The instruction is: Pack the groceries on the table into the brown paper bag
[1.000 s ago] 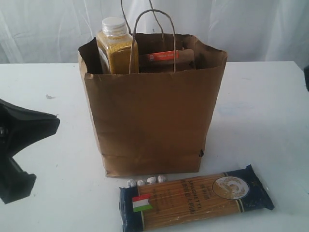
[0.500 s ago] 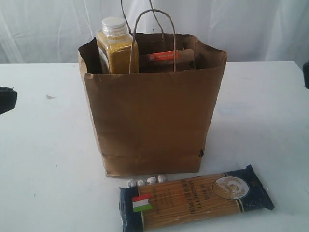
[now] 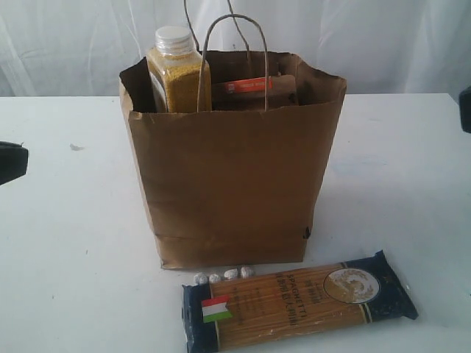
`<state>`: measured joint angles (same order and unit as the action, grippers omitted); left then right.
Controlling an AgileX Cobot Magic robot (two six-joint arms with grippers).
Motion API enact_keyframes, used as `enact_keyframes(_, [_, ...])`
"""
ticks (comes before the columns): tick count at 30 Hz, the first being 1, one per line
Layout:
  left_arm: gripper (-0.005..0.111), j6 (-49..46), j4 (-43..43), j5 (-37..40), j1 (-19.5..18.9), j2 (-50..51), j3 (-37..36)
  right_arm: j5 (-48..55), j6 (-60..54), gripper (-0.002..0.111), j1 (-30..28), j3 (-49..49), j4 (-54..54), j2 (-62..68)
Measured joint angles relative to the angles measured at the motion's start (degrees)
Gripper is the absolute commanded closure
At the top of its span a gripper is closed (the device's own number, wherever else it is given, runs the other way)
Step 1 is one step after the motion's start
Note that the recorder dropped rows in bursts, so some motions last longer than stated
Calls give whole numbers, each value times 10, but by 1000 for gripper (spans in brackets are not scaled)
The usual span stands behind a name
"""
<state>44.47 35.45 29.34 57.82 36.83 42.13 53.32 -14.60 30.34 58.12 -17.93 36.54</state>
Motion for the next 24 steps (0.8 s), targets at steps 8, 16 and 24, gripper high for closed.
enact_keyframes(8, [107, 2, -127, 1, -159, -11, 0, -1, 0, 105, 0, 0, -1, 0])
enact_keyframes(16, [107, 2, -262, -42, -274, -21, -37, -1, 0, 105, 0, 0, -1, 0])
enact_keyframes(24, [107, 3, -269, -90, -326, -142, -184, -1, 0, 105, 0, 0, -1, 0])
